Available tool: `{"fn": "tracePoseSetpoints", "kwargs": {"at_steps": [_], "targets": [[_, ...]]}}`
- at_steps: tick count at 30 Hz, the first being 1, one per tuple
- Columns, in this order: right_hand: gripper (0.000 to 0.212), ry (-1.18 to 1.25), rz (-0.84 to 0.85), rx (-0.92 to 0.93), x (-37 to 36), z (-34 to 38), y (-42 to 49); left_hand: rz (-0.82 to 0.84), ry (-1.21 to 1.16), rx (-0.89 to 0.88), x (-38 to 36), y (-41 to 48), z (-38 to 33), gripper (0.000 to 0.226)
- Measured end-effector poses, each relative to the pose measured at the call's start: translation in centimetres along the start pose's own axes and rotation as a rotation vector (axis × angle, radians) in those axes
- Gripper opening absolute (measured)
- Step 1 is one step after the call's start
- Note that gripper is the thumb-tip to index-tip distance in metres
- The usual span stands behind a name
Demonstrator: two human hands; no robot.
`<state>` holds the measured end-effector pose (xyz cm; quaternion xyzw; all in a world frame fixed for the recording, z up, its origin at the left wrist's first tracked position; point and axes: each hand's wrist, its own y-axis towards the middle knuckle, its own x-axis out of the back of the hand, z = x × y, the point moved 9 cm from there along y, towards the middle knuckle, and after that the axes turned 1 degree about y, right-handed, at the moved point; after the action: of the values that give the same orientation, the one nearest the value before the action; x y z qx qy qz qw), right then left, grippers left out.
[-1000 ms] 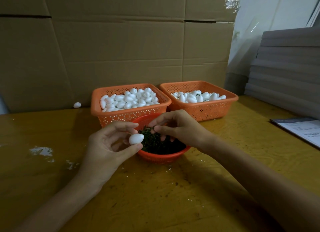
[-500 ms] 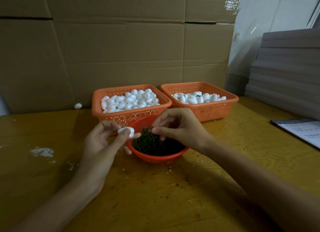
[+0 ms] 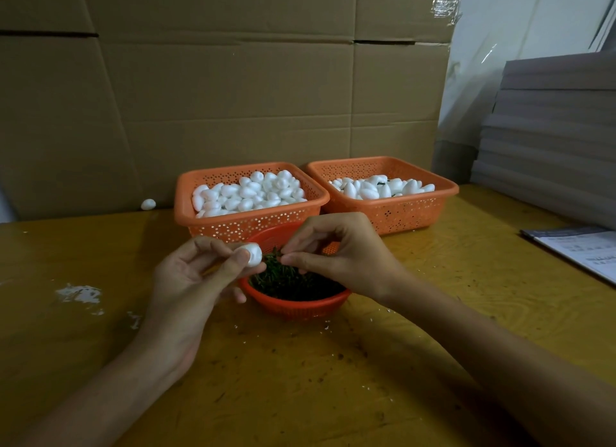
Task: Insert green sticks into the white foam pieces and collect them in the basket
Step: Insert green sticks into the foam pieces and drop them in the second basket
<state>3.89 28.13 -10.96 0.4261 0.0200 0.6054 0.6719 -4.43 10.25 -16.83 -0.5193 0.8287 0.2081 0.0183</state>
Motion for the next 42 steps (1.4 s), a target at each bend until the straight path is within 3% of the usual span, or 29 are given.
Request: {"fn": "tracePoseSetpoints", "kwargs": {"at_steps": [4,9,16,18,21,23,28,31,33,36,38,42], "targets": [[0.012,-0.058,0.005,0.017,-0.2,0.5,0.0,0.013,0.009,-0.020,-0.1,-0.1,-0.2,0.039],[0.013,-0.167,-0.004,0.073,-1.0,1.8,-0.2,0.040,0.119,-0.113,-0.9,-0.5,-1.1,0.025],[0.024,-0.247,-0.059,0.084,-1.1,2.8,-0.5,0.027,0.154,-0.192,-0.8,-0.4,-1.6,0.023],[0.023,-0.240,-0.057,0.074,-1.1,2.6,-0.4,0.032,0.158,-0.192,-0.8,-0.4,-1.4,0.029],[0.016,-0.279,-0.092,0.060,0.2,1.8,0.1,0.101,0.190,-0.173,-1.2,-0.4,-1.1,0.063],[0.009,-0.334,-0.239,-0.012,3.7,0.0,0.3,0.133,0.266,-0.208,-1.5,-0.6,-1.4,0.075],[0.010,-0.480,-0.838,-0.267,16.4,-5.3,-4.0,0.168,0.691,-0.356,-2.7,-1.6,-2.1,0.029],[0.016,-0.580,-1.047,-0.393,21.0,-7.7,-7.2,0.271,1.007,-0.455,-3.9,-2.1,-1.9,0.032],[0.021,-0.660,-1.004,-0.457,22.5,-9.4,-7.6,0.359,1.112,-0.482,-4.6,-2.5,-1.2,0.041],[0.031,-0.810,-0.558,-0.575,21.1,-12.6,-5.4,0.426,1.139,-0.471,-5.2,-2.9,-0.6,0.047],[0.038,-0.903,-0.386,-0.603,19.8,-13.5,-5.0,0.445,1.133,-0.450,-5.2,-2.9,-0.4,0.045],[0.039,-0.951,-0.496,-0.542,19.1,-11.5,-4.6,0.451,1.140,-0.450,-5.2,-2.8,-0.4,0.045]]}}
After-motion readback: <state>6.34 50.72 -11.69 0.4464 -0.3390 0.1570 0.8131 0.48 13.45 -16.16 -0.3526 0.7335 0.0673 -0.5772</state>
